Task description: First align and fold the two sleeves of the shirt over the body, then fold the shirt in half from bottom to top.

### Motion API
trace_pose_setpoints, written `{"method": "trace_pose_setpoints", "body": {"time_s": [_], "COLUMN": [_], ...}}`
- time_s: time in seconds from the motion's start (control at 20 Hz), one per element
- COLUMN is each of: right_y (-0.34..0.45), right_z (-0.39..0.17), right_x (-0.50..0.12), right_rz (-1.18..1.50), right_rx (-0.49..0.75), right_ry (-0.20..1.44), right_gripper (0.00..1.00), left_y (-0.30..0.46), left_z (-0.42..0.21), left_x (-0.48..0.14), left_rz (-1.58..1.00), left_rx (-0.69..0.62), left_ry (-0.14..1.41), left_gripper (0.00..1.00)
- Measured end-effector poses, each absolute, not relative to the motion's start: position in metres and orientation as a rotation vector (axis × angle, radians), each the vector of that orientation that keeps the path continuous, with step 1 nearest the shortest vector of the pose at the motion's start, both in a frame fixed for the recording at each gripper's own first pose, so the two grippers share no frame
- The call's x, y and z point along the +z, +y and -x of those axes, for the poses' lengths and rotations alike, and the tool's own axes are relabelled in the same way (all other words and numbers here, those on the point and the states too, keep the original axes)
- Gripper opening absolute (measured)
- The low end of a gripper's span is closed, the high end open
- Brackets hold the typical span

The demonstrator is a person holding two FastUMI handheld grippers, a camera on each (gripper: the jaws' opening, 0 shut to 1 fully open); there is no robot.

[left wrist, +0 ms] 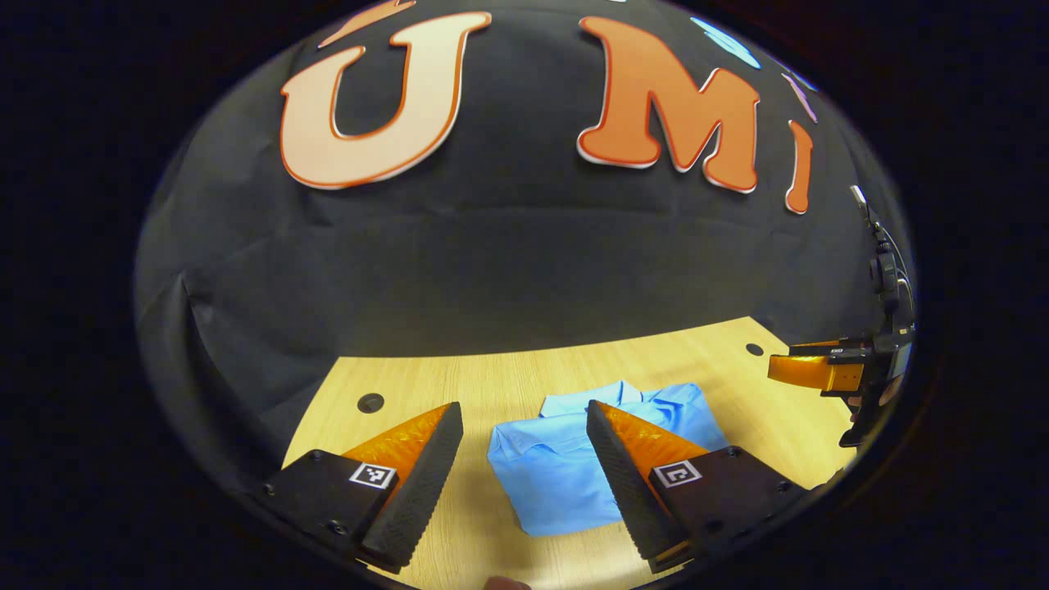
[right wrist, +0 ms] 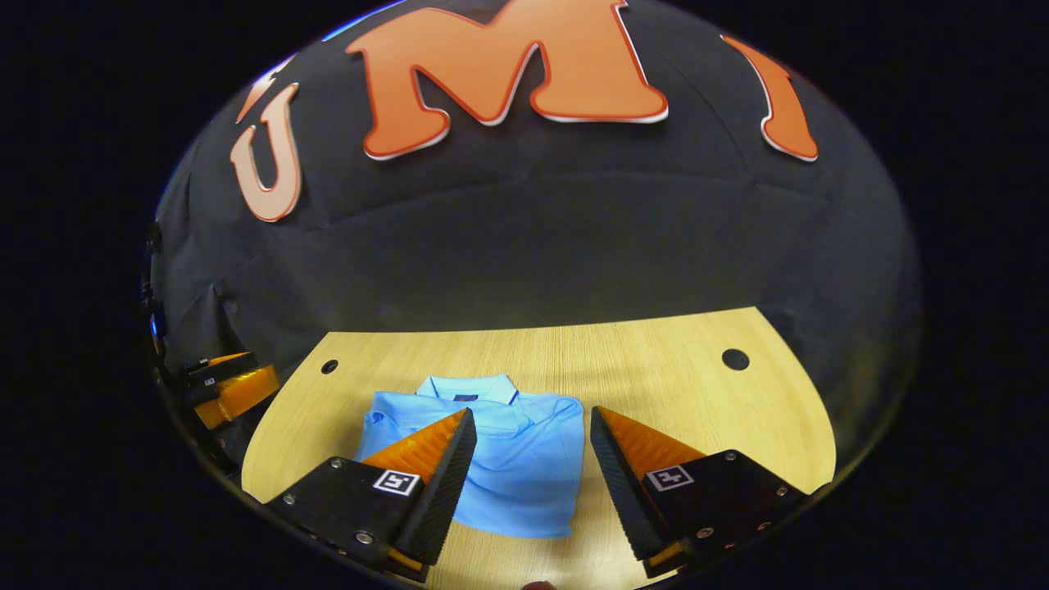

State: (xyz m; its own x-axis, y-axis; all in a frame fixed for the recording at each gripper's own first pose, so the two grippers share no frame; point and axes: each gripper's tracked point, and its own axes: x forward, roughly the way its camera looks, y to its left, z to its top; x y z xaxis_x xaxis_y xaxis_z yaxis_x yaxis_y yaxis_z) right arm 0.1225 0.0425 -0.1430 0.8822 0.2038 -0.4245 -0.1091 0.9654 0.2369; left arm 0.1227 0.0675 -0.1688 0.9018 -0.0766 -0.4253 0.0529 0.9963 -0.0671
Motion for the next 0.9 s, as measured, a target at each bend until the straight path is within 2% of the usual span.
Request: {"method": "trace_pose_setpoints", "body": {"time_s": [0.3, 0.55, 0.9], "right_y": [0.034, 0.022, 0.006], "right_z": [-0.059, -0.004, 0.061], "right_x": [-0.085, -0.061, -0.046], "right_rz": [-0.152, -0.124, -0.064], "right_rx": [0.153, 0.164, 0.166], "right_ry": [0.278, 0.192, 0.092], "right_gripper": [0.86, 0.86, 0.86], "left_y": [0.052, 0.041, 0.019], "left_z": [-0.059, -0.004, 0.069], "left_x": [-0.105, -0.057, -0.035], "left_rz": [0.014, 0.044, 0.049], "left_rx": [-0.048, -0.043, -0.036], "left_ry": [0.285, 0.146, 0.066], "left_gripper": [0.98, 0.97, 0.98]}}
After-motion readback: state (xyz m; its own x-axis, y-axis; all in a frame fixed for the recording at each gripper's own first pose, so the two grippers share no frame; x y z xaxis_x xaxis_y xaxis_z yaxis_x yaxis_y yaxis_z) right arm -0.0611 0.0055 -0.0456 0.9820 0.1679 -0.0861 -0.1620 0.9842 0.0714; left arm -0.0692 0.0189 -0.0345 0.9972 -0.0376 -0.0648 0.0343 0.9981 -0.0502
